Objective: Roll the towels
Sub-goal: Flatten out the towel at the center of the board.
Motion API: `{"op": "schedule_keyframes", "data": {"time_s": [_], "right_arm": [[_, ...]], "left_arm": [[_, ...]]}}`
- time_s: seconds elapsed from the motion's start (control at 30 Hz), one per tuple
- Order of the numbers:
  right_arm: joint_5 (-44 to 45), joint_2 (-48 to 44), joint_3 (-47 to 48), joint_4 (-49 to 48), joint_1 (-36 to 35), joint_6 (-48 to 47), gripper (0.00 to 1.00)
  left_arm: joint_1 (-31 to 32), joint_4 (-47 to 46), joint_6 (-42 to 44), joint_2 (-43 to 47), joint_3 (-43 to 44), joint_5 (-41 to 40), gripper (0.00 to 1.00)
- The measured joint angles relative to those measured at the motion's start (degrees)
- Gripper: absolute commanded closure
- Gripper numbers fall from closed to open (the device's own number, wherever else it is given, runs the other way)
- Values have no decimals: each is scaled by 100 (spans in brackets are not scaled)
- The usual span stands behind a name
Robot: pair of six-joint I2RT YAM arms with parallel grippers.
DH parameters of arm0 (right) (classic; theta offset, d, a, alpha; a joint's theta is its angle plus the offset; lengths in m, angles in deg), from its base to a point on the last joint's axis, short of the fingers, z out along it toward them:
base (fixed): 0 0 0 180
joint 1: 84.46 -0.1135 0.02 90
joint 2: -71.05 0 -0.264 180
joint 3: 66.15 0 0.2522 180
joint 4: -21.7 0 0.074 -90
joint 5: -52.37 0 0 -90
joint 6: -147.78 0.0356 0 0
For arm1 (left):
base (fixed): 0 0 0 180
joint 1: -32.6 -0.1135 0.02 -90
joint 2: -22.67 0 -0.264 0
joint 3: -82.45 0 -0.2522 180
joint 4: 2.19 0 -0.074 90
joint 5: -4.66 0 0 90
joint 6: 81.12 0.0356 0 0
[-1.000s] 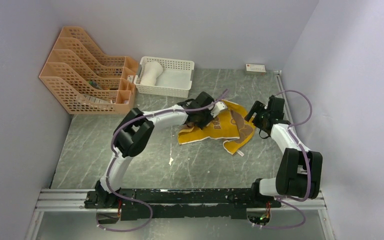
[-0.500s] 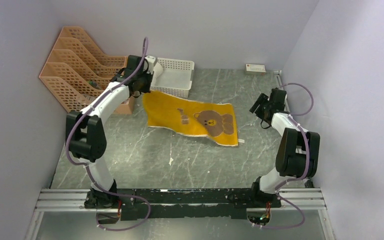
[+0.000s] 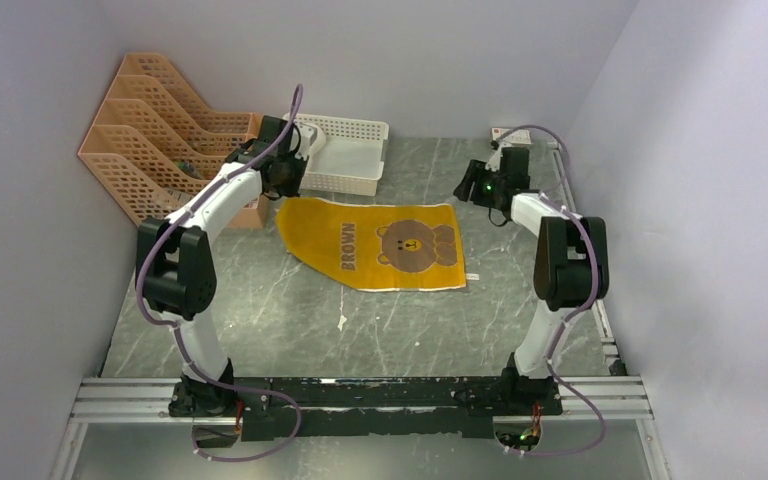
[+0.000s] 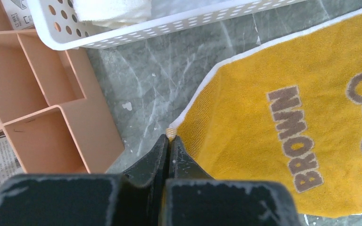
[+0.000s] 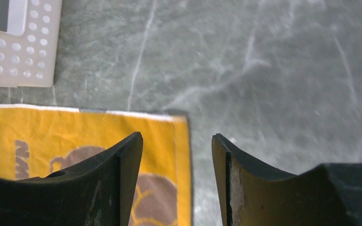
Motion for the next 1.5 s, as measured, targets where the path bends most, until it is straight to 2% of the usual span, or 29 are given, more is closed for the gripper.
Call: {"op": "schedule_keyframes", "data": {"time_s": [0.23, 0.57, 0.63, 0.67, 0.7, 0.77, 1.0, 1.13, 1.23, 1.33, 1.5], "right_arm": [[199, 798, 778, 212, -479, -358, 48], [1167, 1198, 1043, 741, -911, -839, 58], [1357, 1198, 1060, 793, -953, -903, 62], [1445, 1198, 1069, 813, -964, -938, 68], [1528, 1198, 1069, 835, -981, -968, 76], [1700, 1200, 1069, 885, -1012, -1032, 100], [1987, 1139, 1019, 885, -1071, -1067, 100], [1891, 439, 551, 894, -1064, -966, 100], [1746, -575, 229, 826, -1064, -772, 100], [1641, -1884, -186, 551, -1069, -498, 100], [1580, -3827, -612, 468, -1082, -192, 100]], "left_arm": [[-28, 129, 24, 0, 0, -24, 93], [-31, 175, 66, -39, 120, -42, 93], [-33, 179, 70, -50, 144, -44, 93], [-35, 177, 70, -55, 144, -44, 93], [-37, 179, 72, -59, 144, -46, 93], [-46, 179, 83, -76, 144, -46, 93], [-136, 179, 79, -107, 153, -48, 93], [-173, 155, -28, 11, 151, -48, 93], [-179, -223, -214, 645, -306, 24, 93], [-179, -826, -396, 2013, -1228, 210, 93], [-179, -1650, -715, 3926, -2177, 719, 93]]}}
